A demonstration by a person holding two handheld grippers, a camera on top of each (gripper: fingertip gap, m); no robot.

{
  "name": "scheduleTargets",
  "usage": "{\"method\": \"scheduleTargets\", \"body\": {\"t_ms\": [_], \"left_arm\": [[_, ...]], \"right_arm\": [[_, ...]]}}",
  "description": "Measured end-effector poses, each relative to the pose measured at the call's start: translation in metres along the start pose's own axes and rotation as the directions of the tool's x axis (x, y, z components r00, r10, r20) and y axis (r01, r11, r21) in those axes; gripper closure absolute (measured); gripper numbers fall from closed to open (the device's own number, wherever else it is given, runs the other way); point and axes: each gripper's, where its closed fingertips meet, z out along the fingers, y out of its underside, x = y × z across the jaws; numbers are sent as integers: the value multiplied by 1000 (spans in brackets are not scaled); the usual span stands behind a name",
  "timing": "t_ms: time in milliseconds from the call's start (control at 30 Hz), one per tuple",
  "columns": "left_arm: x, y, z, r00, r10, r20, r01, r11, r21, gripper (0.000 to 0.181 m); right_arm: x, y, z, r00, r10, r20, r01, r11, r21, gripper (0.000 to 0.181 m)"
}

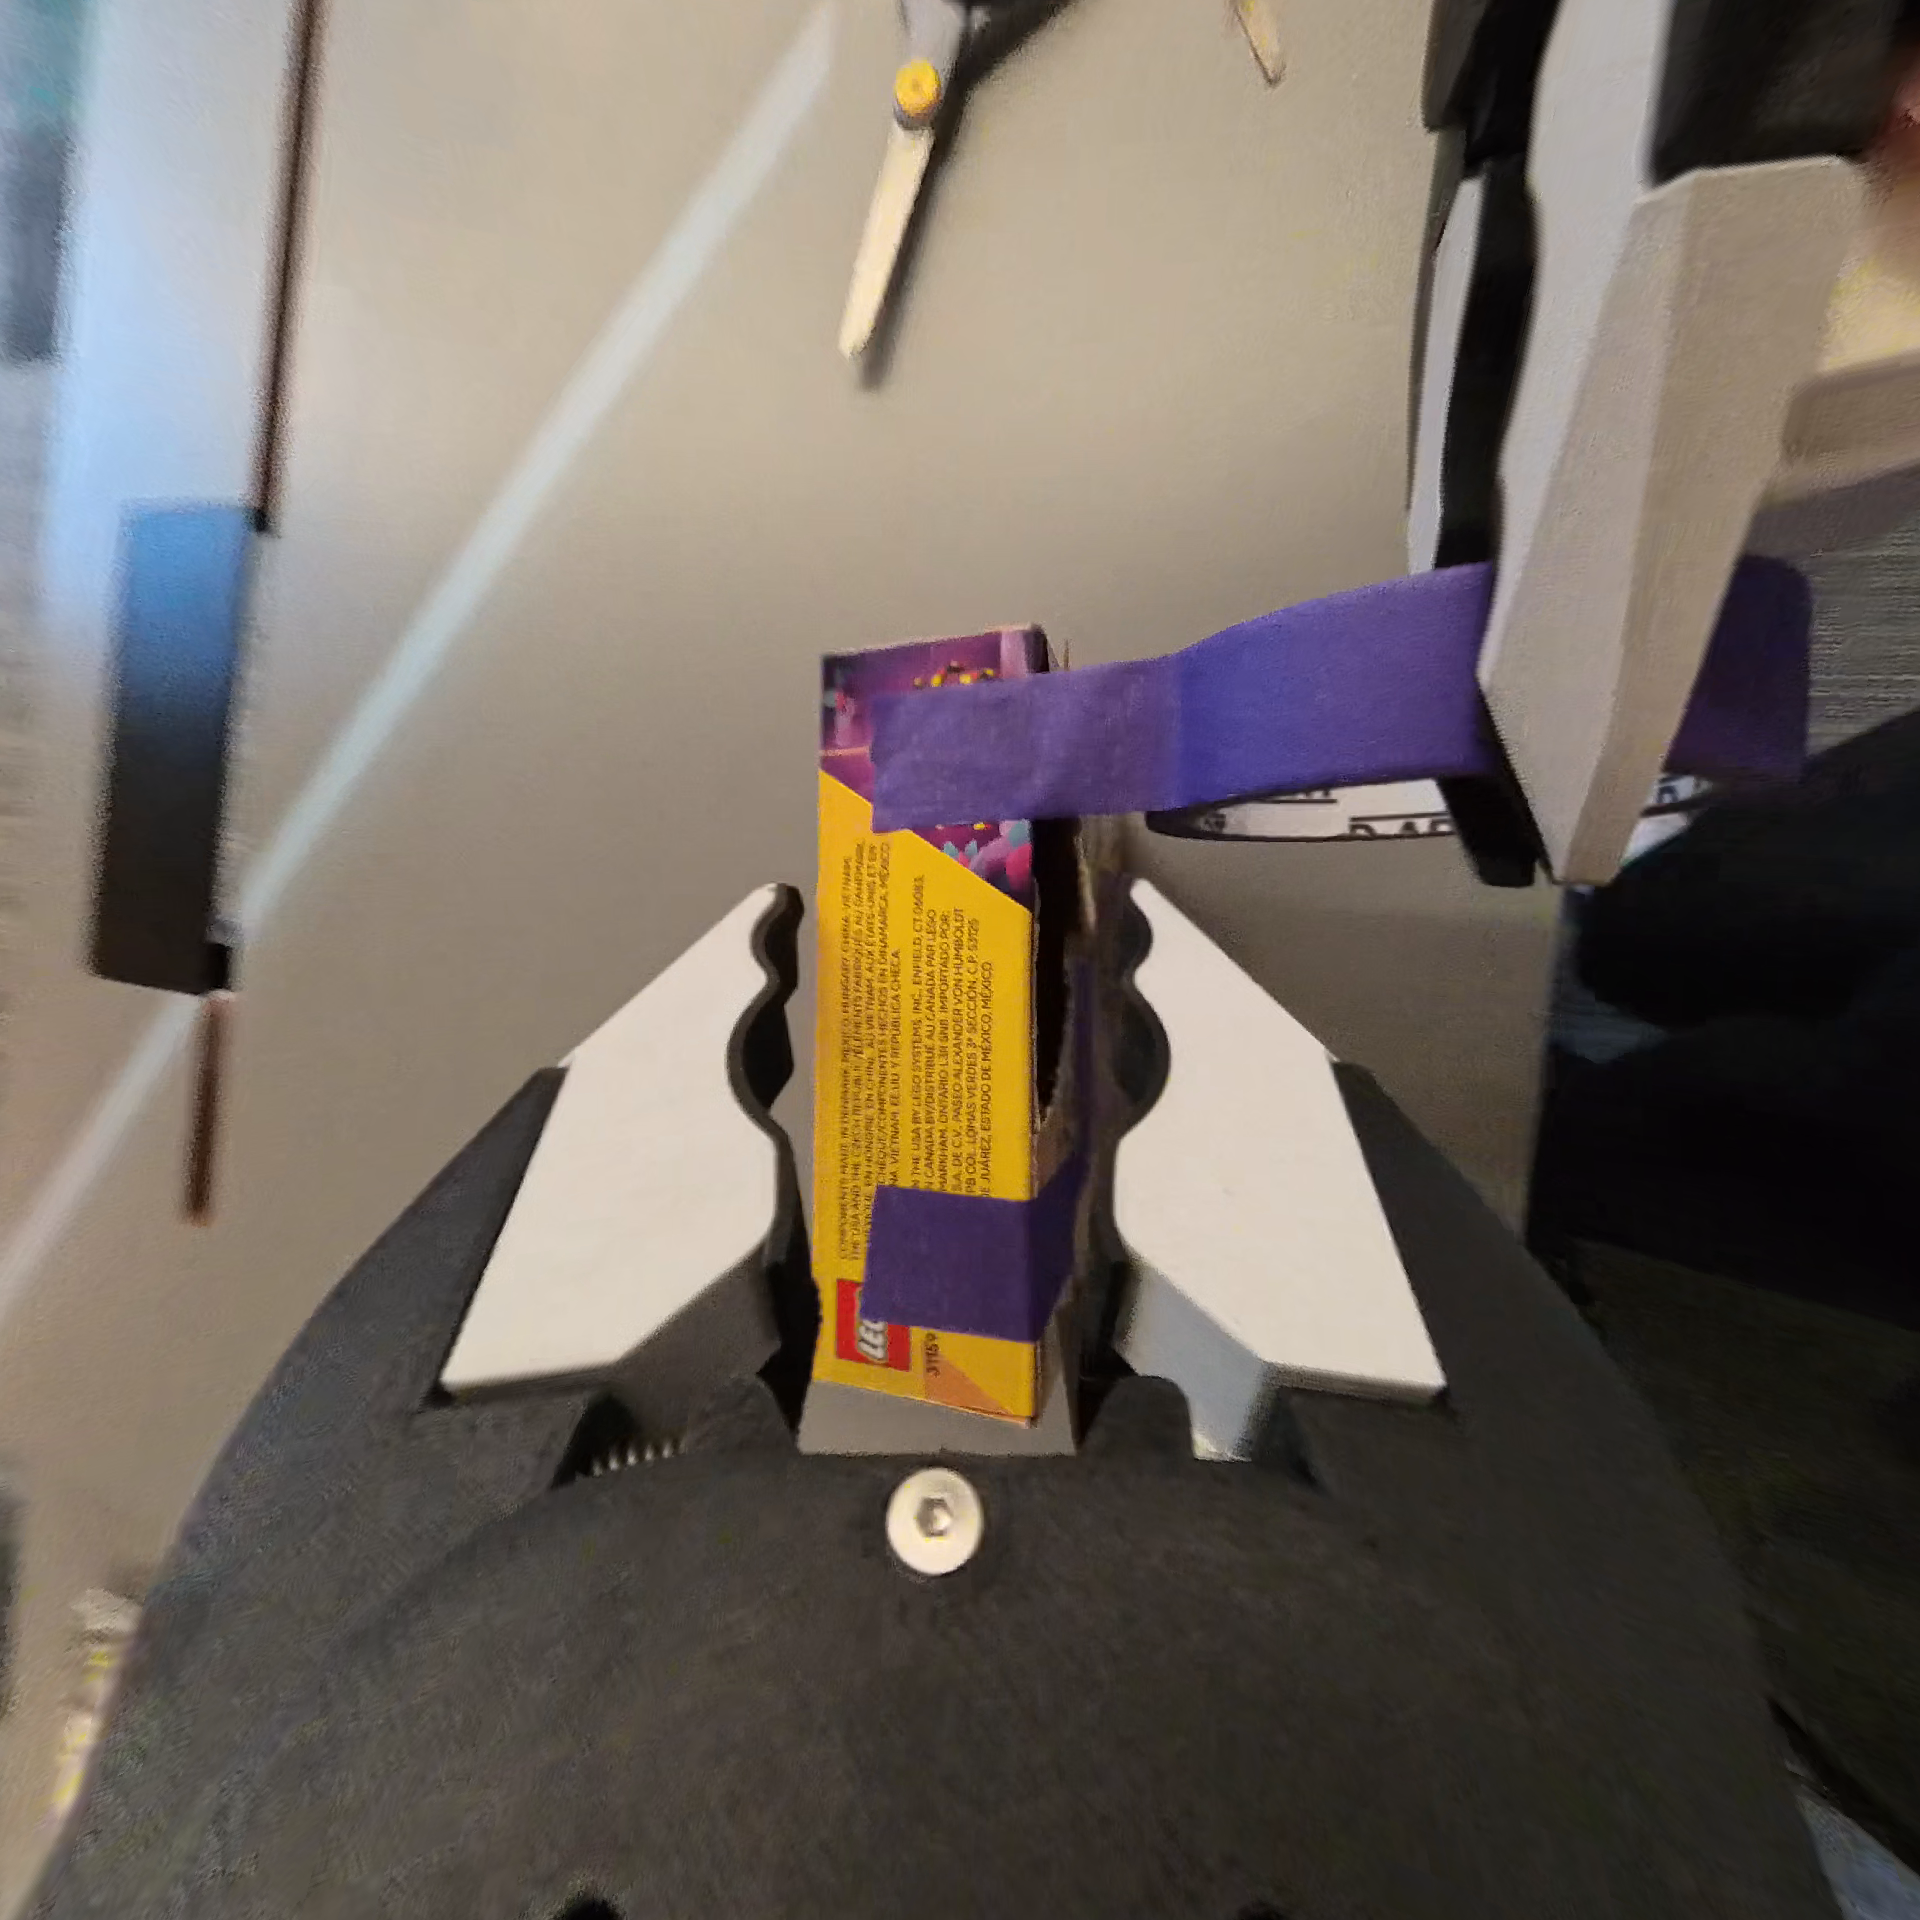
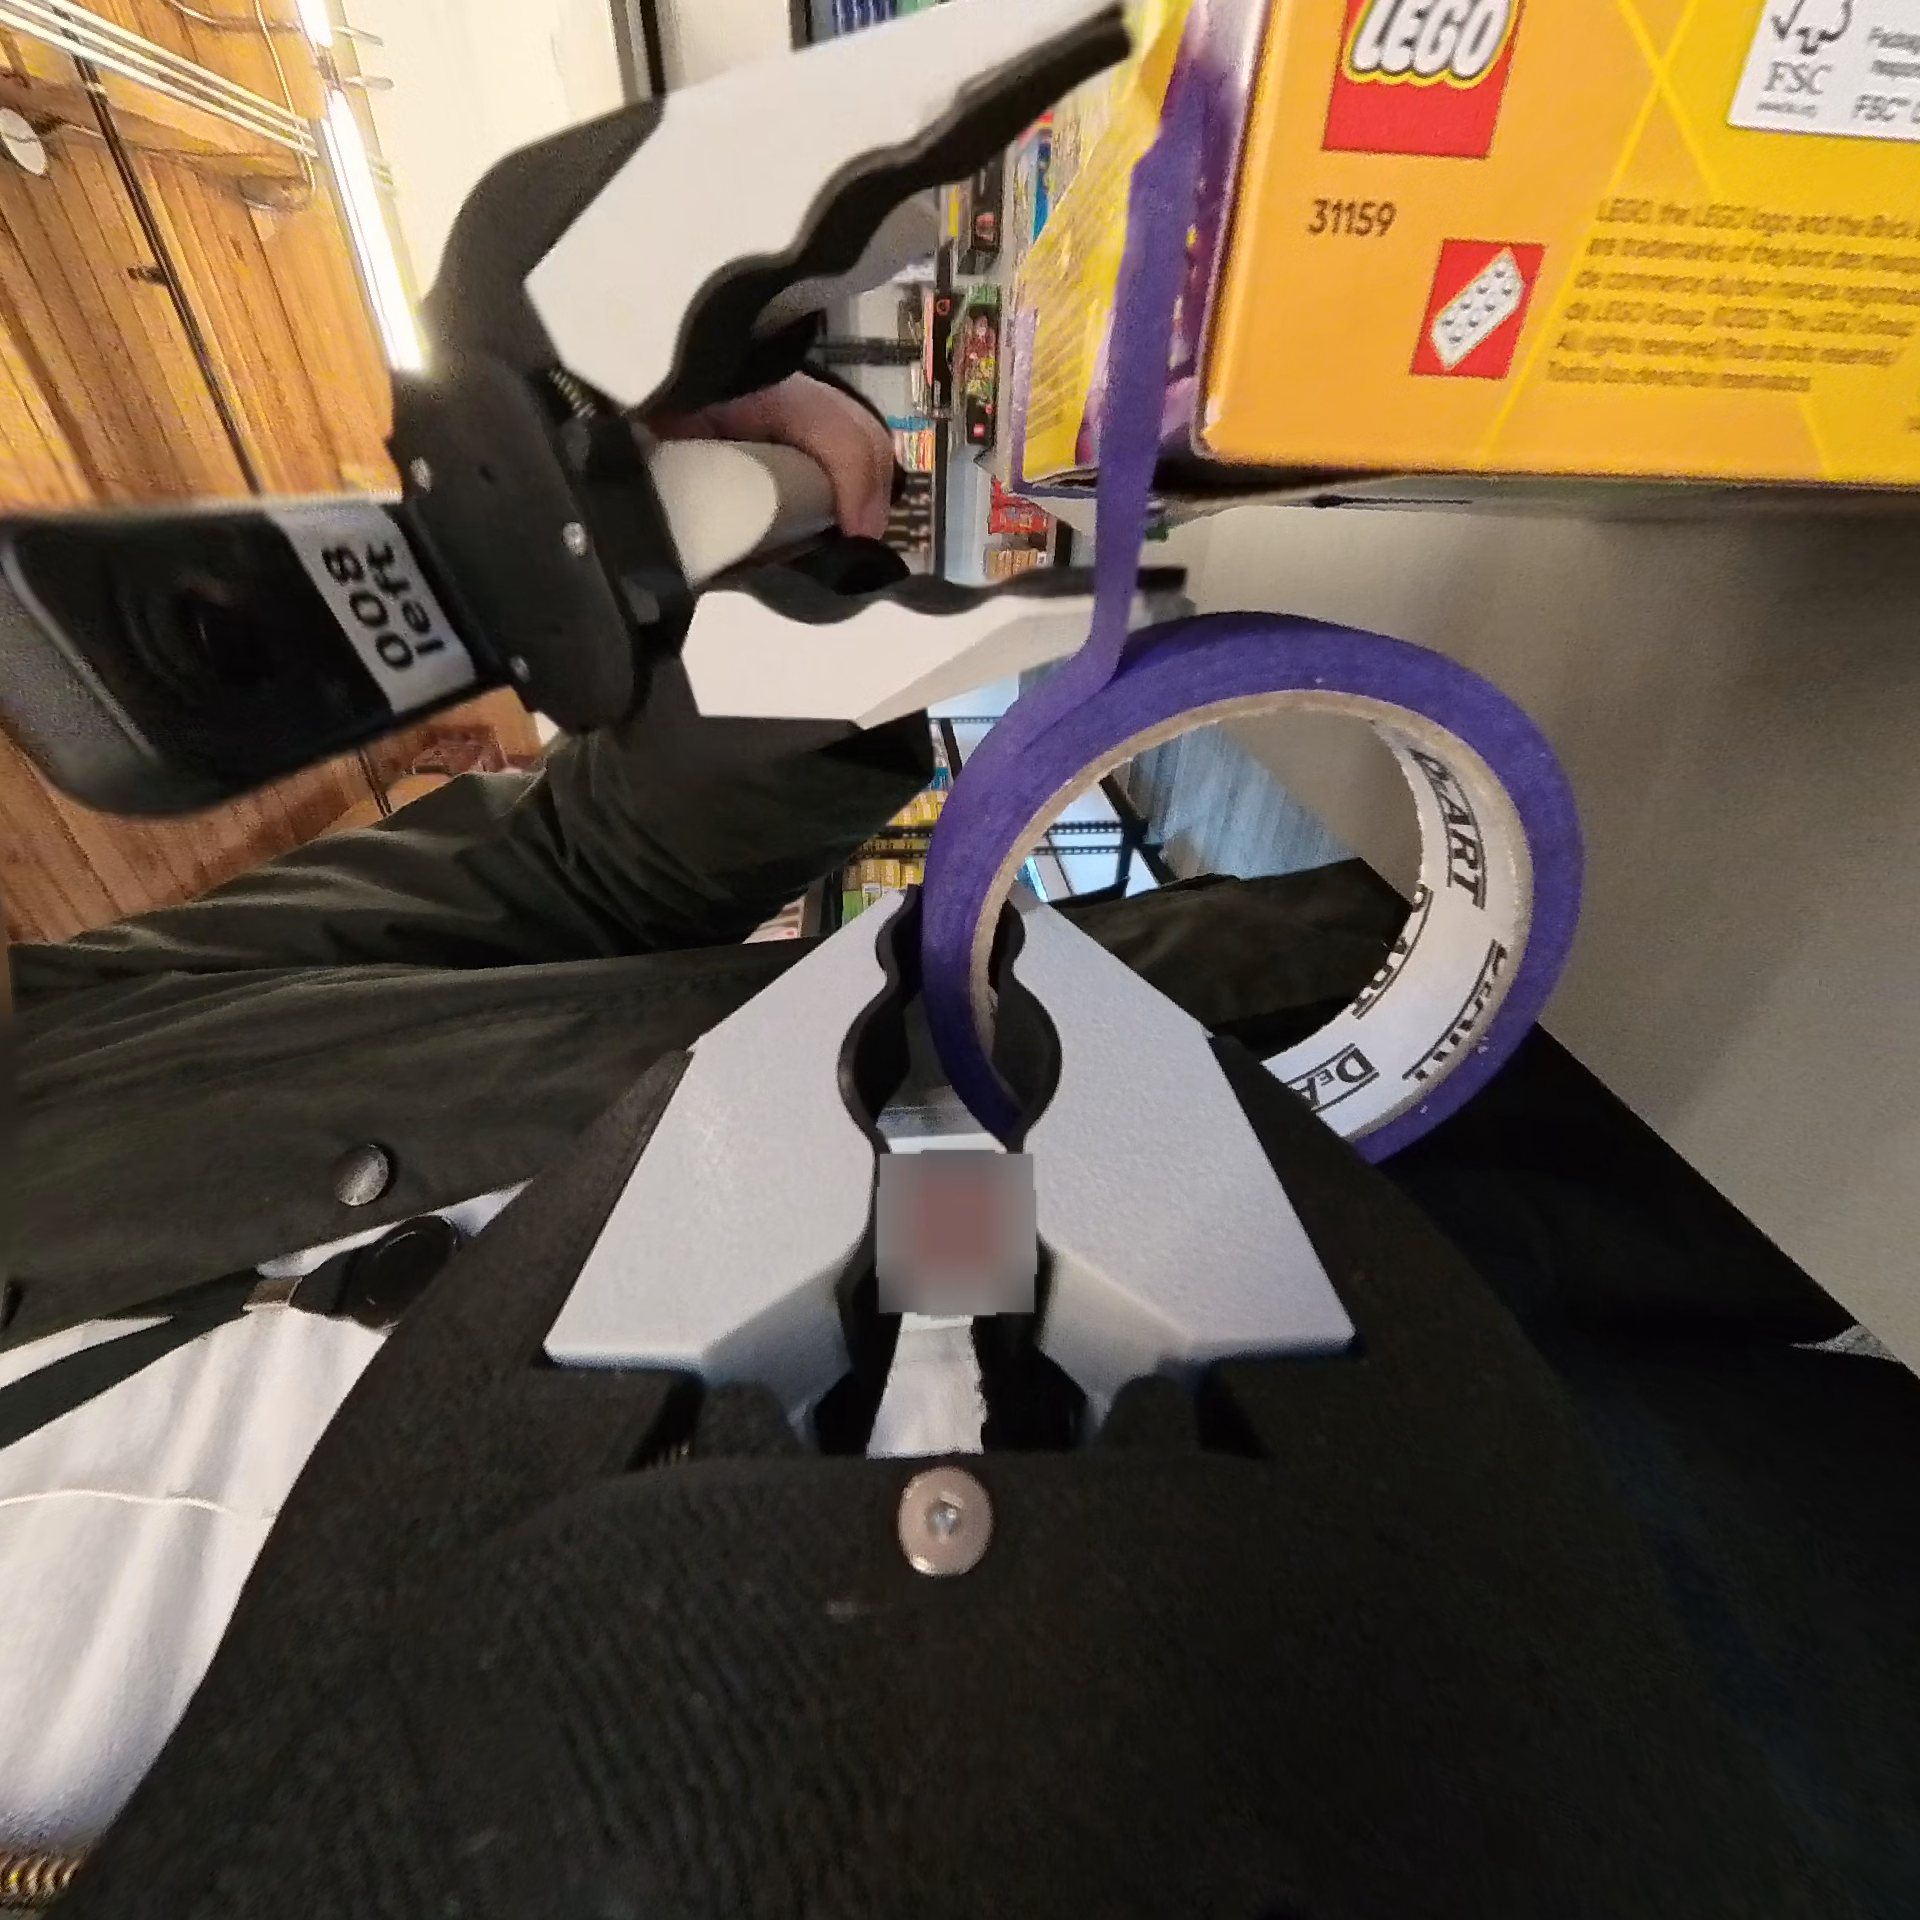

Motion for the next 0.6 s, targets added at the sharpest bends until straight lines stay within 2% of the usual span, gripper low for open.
{"method": "scheduleTargets", "body": {"t_ms": [100, 267, 600], "left_arm": [[10, -11, -7, 998, 58, 6, -58, 996, 65, 143], [13, -12, -4, 992, 112, 62, -116, 992, 59, 160], [8, -12, -2, 981, 91, 171, -109, 989, 101, 163]], "right_arm": [[0, 0, 0, 1000, -2, -3, 2, 1000, -7, 172], [0, 0, -1, 1000, -6, 1, 6, 1000, -12, 172], [-2, -1, -3, 1000, -7, 12, 7, 1000, -7, 173]]}}
